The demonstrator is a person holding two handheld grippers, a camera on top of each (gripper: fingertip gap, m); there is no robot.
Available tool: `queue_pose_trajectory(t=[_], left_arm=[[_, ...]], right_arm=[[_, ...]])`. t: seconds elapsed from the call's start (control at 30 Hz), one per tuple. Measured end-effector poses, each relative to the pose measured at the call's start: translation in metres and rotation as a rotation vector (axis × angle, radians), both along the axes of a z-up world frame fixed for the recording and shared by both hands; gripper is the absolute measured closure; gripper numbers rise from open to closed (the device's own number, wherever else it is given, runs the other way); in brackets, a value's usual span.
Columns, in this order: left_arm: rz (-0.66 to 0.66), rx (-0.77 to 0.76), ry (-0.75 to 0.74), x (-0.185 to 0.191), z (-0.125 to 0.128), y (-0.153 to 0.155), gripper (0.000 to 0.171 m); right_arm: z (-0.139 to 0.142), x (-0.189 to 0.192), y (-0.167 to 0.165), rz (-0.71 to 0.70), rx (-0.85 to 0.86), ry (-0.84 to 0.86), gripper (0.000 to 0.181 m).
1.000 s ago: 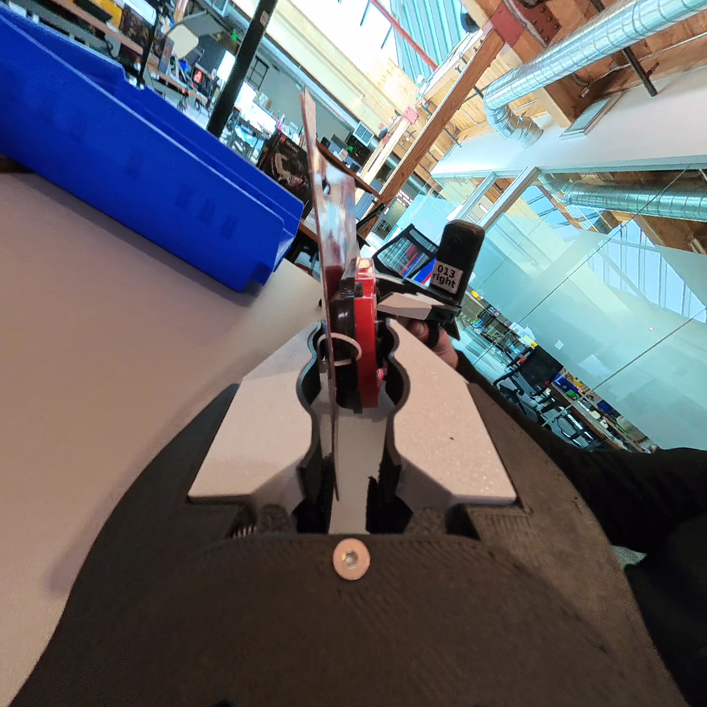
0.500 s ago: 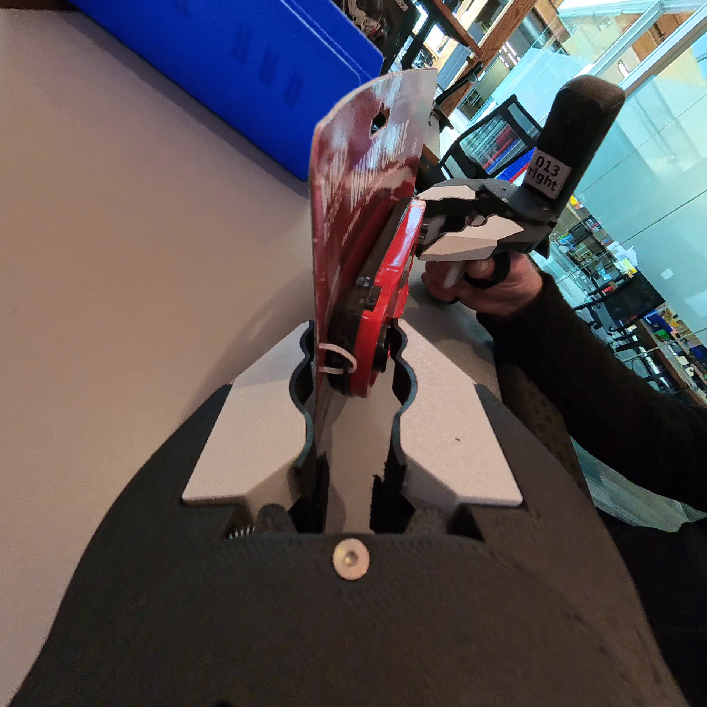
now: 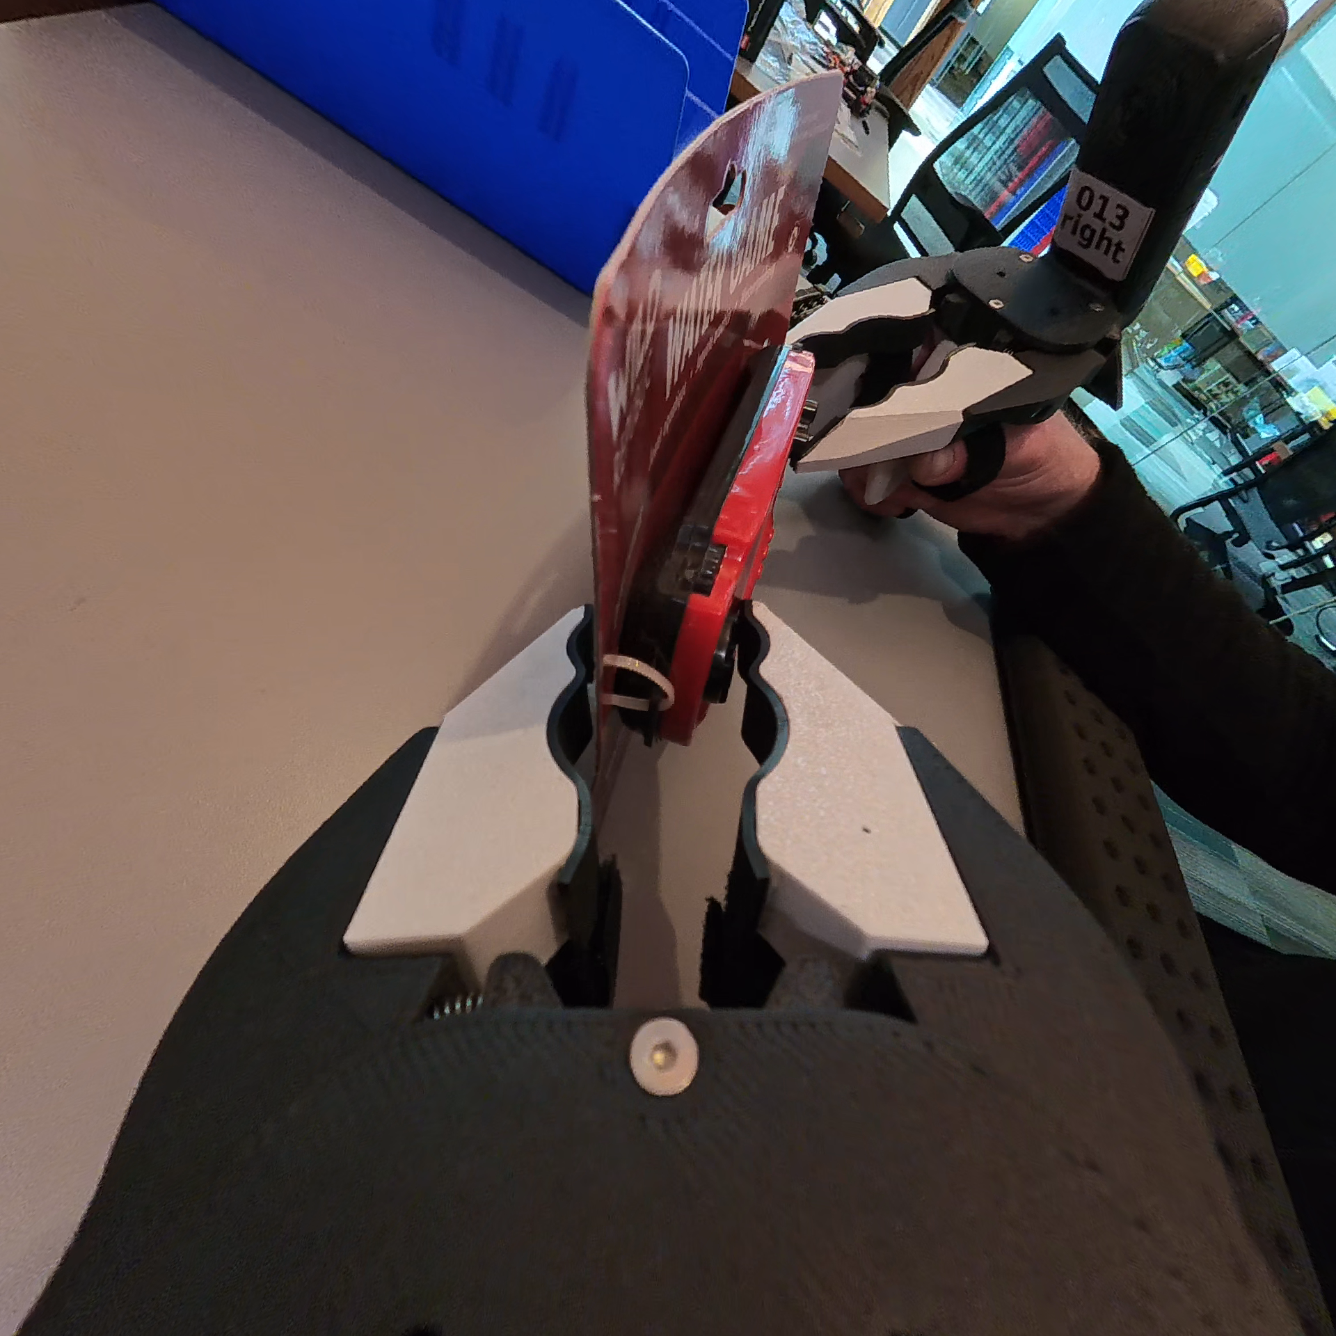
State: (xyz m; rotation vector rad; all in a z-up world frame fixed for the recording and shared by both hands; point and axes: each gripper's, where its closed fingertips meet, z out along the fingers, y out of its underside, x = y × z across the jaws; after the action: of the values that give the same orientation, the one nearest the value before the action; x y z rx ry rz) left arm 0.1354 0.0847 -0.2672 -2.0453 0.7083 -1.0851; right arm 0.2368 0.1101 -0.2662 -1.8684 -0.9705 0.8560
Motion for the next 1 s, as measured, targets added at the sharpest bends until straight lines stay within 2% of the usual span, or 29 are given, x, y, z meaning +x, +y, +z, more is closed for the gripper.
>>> queue_pose_trajectory(t=[0.6, 0.83, 1.0], left_arm=[[-0.016, 0.001, 0.011, 0.0022, -0.0018, -0.0022, 0.137], [-0.009, 0.012, 0.021, 0.0022, -0.0014, -0.0014, 0.136], [-0.007, 0.016, 0.022, 0.0014, -0.0013, -0.0009, 0.135]], right_arm=[[0.0037, -0.0042, 0.001, 0.014, 0.027, -0.004, 0.152], [0.0043, -0.004, 0.0004, 0.013, 0.036, -0.006, 0.152], [0.006, -0.0028, -0.0014, 0.026, 0.041, 0.014, 0.145]])
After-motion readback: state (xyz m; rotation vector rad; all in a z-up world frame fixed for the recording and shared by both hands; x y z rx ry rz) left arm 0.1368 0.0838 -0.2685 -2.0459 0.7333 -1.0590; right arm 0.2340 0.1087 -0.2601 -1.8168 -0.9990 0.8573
